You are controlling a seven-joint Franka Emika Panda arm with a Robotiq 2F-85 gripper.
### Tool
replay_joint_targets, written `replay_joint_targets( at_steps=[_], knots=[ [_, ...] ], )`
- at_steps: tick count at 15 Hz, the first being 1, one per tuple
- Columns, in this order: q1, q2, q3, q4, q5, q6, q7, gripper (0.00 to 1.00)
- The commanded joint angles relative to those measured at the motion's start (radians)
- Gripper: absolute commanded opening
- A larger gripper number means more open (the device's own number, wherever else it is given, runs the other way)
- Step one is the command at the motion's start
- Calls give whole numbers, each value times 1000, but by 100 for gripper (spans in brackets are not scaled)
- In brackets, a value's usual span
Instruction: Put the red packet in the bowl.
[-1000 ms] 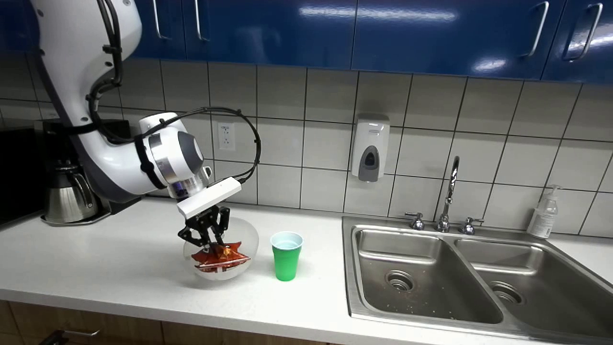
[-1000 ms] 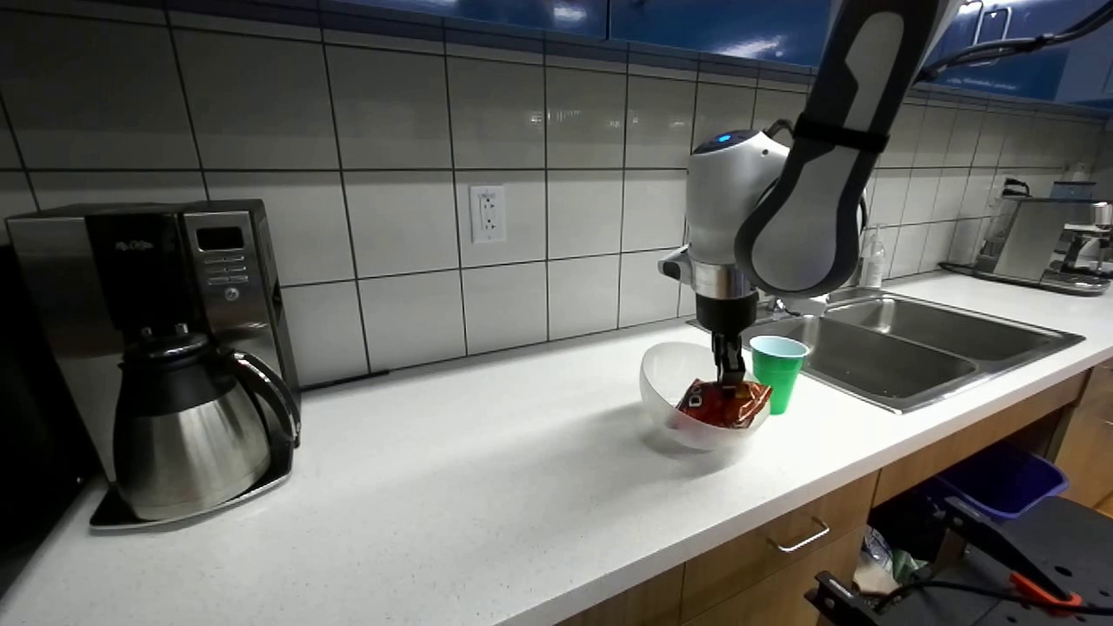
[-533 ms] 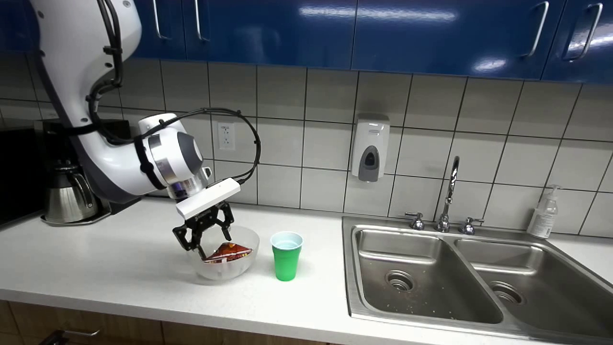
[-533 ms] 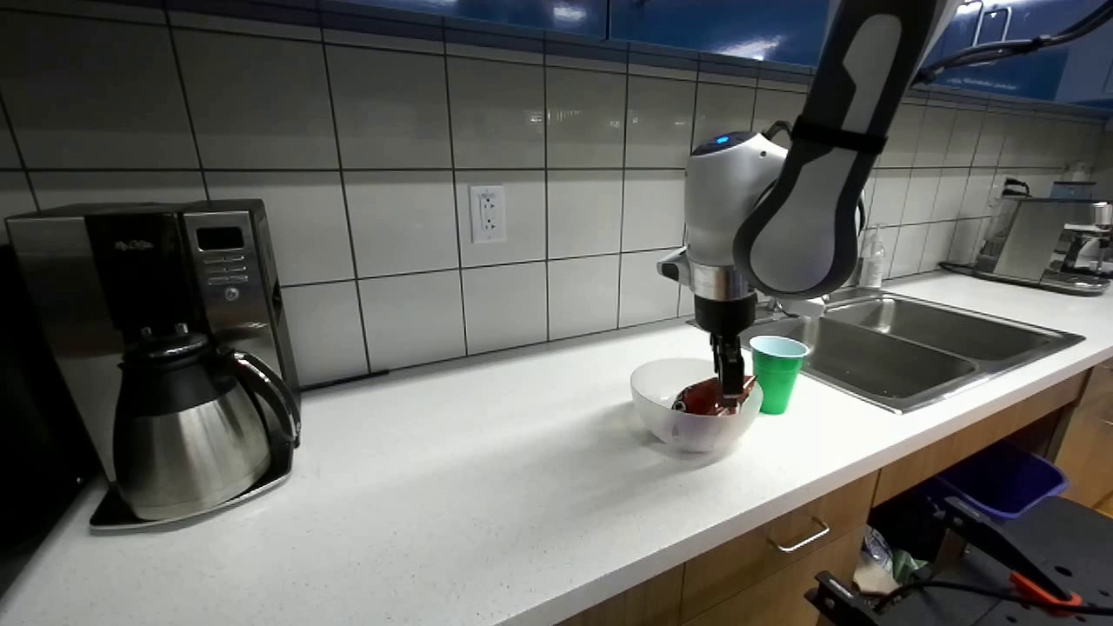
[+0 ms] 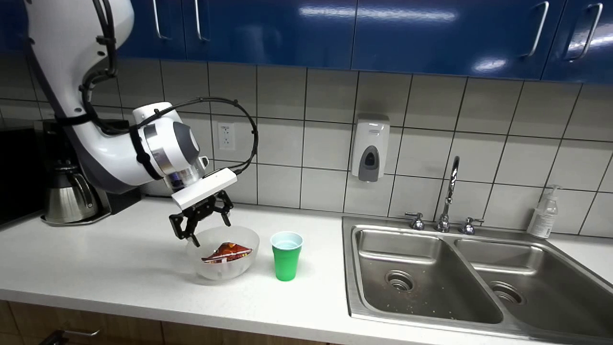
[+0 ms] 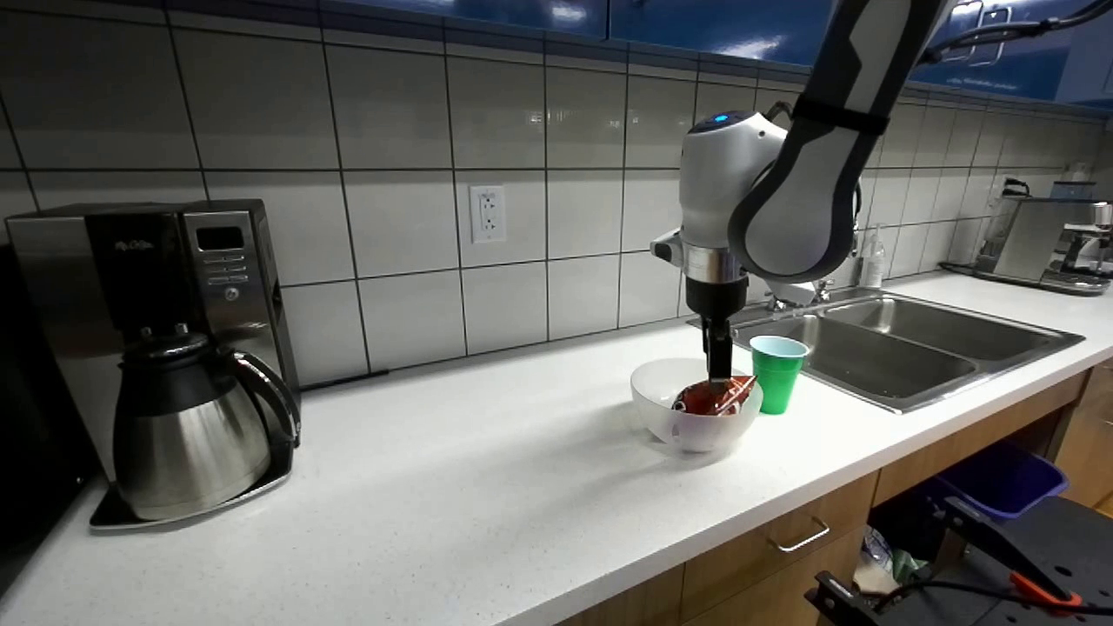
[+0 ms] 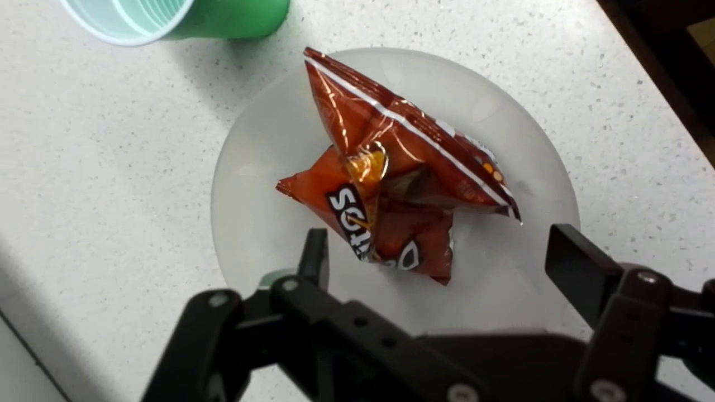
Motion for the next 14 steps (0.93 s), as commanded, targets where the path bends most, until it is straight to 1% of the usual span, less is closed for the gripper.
replay_joint_targets(
  at_steps=[1,2,3,4,5,7,9,12,14],
  knots=[
    [12,-136,9,-75,21,-60,5,100],
    [-81,-176,108,-89,-5,-104,39,100],
    [-89,-210,130,-111,16,-136,44,100],
    [-106,-246,168,-132,50,-180,51,100],
    [-121,-284,205,-155,102,-220,44,100],
    [-132,-349,259,-183,214,-295,40,100],
    [-129,-410,298,-197,314,-373,50,100],
    [-113,-503,337,-214,444,-481,71,100],
    [-104,-564,356,-225,508,-545,83,100]
  ],
)
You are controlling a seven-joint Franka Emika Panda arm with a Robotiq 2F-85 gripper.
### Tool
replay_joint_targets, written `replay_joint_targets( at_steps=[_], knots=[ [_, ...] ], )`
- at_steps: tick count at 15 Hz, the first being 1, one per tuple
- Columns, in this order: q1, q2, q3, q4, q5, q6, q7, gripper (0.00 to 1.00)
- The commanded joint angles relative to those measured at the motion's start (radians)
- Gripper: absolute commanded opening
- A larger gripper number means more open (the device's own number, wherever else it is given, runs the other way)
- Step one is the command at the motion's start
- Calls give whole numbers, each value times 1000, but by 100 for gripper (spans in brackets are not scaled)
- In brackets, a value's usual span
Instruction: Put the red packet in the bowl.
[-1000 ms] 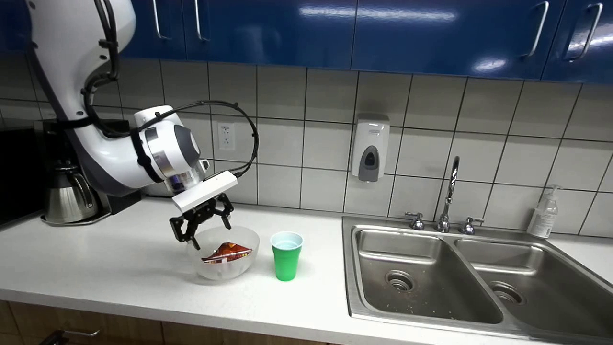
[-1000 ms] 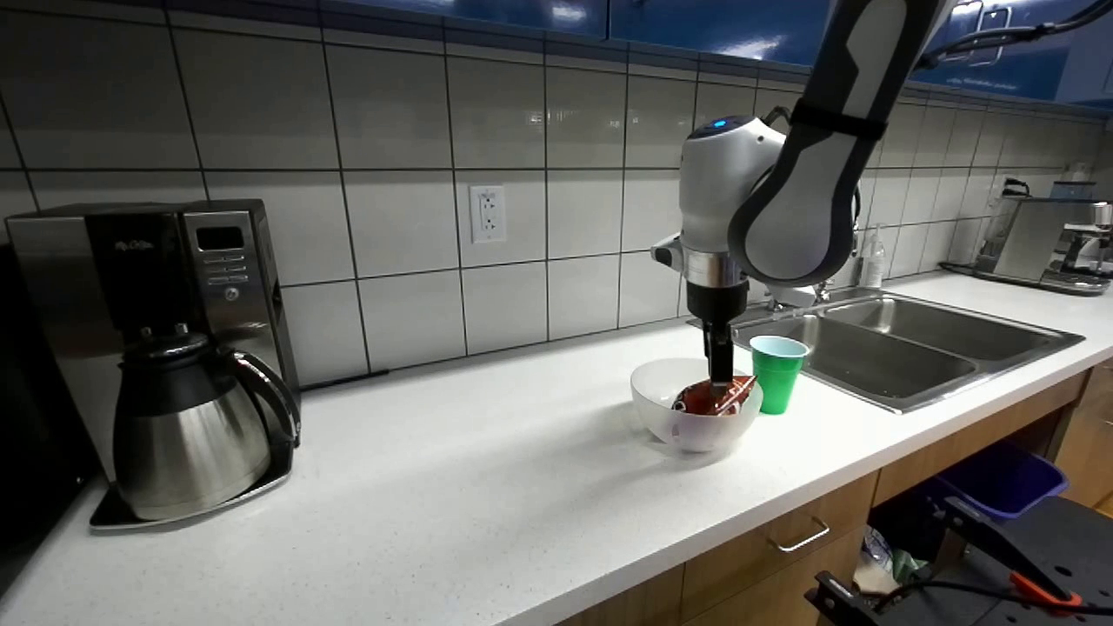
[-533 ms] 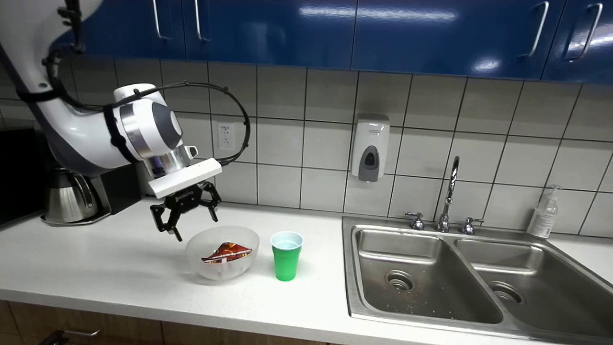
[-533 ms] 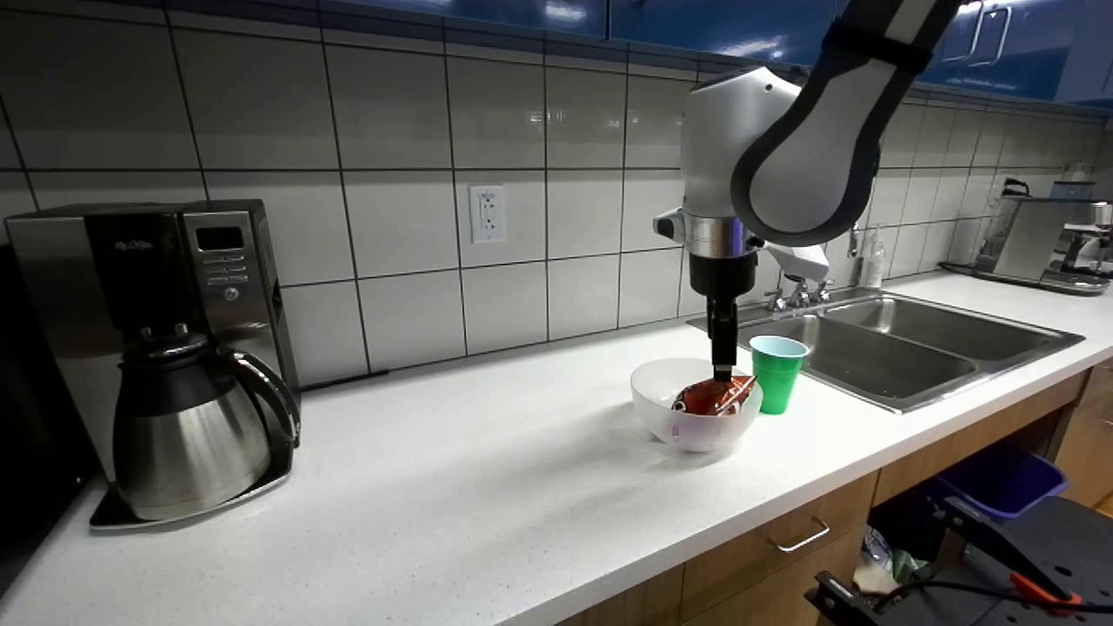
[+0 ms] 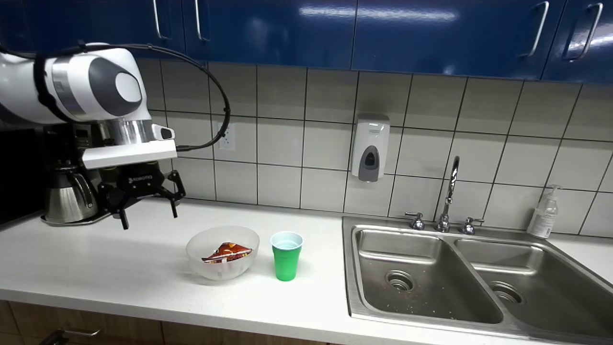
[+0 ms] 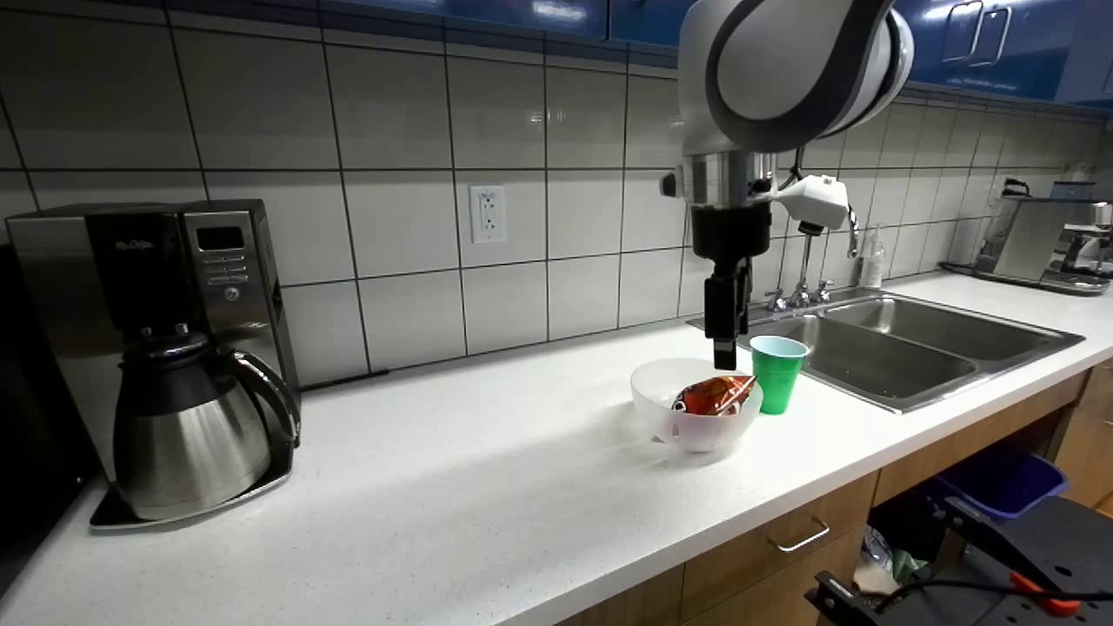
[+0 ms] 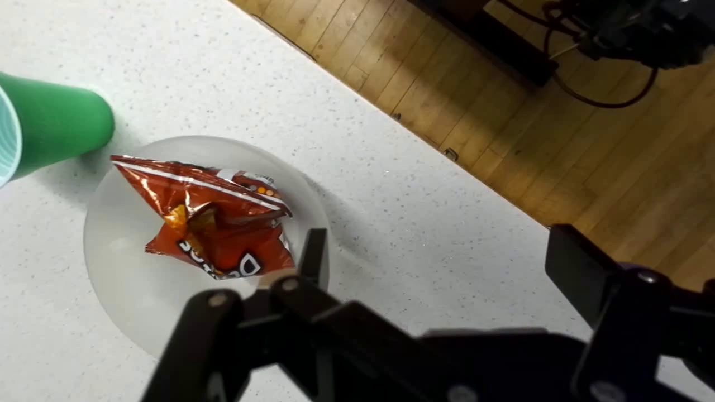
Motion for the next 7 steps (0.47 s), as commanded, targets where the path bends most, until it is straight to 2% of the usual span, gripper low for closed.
replay_joint_targets(
  at_steps=[1,5,6,7],
  knots=[
    [0,-164,51,-56,98,-123,53,100],
    [26,-304,96,-97,161,-250,134,100],
    [10,-192,74,-45,136,-194,82,100],
    [16,-213,79,-50,139,-205,88,100]
  ],
)
